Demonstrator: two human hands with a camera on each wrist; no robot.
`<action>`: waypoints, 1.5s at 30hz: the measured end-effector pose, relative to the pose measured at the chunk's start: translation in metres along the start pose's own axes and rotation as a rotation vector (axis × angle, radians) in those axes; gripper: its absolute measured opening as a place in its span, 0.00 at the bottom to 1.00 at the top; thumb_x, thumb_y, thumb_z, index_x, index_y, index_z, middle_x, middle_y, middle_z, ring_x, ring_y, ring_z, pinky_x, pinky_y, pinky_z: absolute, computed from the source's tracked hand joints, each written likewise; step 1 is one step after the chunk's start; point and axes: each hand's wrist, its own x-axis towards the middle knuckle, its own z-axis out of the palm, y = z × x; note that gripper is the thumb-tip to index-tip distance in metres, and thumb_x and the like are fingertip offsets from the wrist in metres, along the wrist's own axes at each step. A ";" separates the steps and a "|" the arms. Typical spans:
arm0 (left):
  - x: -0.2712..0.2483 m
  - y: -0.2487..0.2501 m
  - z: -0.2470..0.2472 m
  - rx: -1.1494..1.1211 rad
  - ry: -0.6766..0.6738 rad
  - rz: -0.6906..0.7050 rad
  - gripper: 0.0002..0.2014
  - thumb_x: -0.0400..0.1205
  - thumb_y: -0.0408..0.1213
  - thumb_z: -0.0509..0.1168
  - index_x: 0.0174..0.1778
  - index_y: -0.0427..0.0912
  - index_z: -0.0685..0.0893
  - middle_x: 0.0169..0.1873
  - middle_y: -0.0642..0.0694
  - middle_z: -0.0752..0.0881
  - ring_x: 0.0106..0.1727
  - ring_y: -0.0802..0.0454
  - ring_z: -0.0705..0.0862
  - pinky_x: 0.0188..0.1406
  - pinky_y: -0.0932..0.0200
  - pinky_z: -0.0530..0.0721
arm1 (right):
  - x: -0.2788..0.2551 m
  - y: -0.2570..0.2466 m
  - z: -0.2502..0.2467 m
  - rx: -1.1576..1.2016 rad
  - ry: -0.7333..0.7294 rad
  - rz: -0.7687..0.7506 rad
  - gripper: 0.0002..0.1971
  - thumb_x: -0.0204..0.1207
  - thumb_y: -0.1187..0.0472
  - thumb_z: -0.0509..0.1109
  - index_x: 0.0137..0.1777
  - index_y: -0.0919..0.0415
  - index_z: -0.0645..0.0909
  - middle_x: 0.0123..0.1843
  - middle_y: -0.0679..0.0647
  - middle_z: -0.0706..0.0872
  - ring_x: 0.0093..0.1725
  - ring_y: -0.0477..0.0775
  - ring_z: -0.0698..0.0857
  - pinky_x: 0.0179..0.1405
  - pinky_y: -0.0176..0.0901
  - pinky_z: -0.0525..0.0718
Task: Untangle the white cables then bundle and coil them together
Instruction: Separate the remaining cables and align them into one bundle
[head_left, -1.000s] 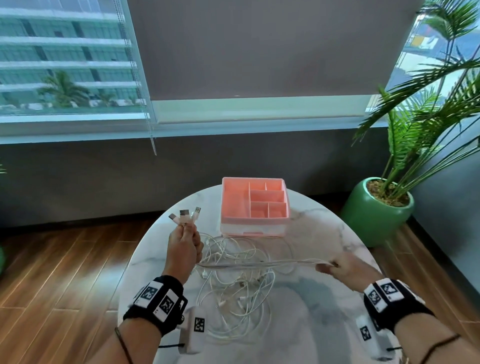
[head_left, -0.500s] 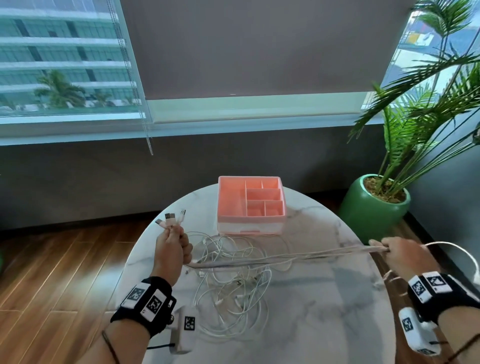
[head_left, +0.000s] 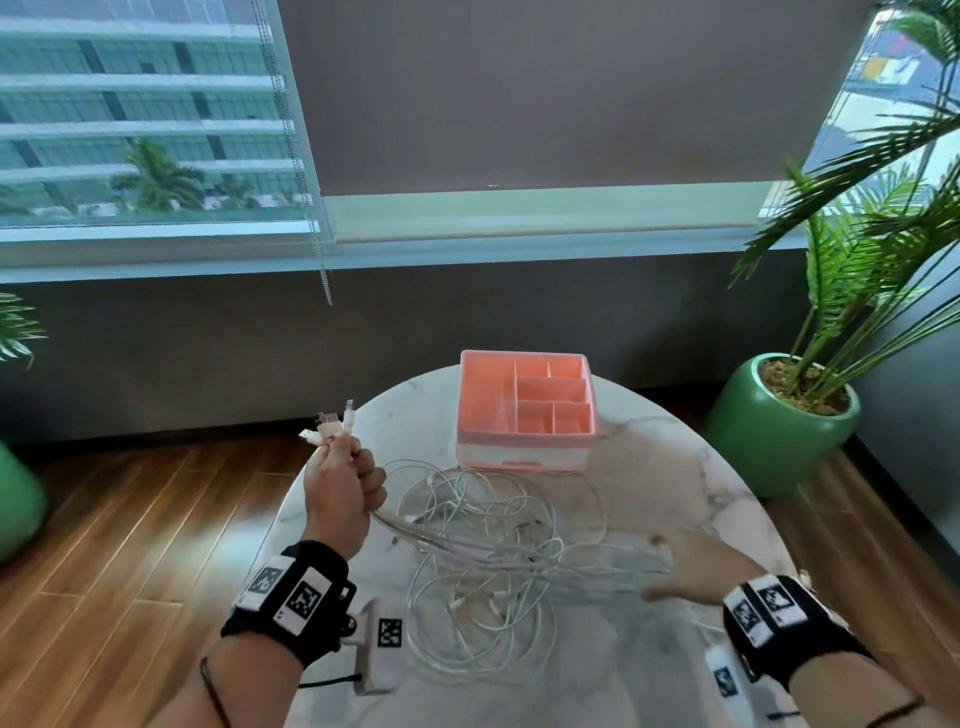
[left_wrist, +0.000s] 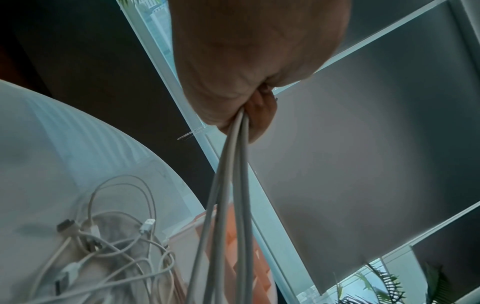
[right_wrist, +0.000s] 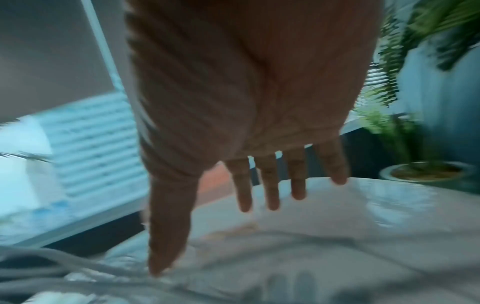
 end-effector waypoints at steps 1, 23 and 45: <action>-0.001 -0.001 0.002 -0.025 0.005 -0.013 0.18 0.91 0.36 0.50 0.34 0.47 0.68 0.19 0.54 0.64 0.16 0.60 0.58 0.16 0.71 0.56 | -0.006 -0.030 -0.011 0.099 0.067 -0.152 0.42 0.60 0.33 0.80 0.73 0.45 0.72 0.69 0.43 0.77 0.69 0.46 0.75 0.67 0.43 0.74; 0.011 -0.011 -0.057 -0.018 0.126 -0.113 0.18 0.92 0.37 0.49 0.34 0.47 0.68 0.20 0.53 0.64 0.16 0.59 0.58 0.14 0.70 0.56 | 0.030 0.003 0.040 -0.084 -0.004 0.002 0.25 0.78 0.35 0.66 0.29 0.53 0.72 0.29 0.48 0.77 0.34 0.50 0.79 0.27 0.34 0.65; -0.020 -0.016 -0.064 0.166 -0.027 -0.162 0.14 0.87 0.31 0.50 0.35 0.47 0.66 0.23 0.50 0.62 0.20 0.56 0.56 0.18 0.68 0.55 | 0.067 -0.276 0.032 -0.277 -0.146 -0.496 0.18 0.83 0.62 0.56 0.68 0.53 0.79 0.72 0.55 0.81 0.74 0.60 0.76 0.76 0.53 0.68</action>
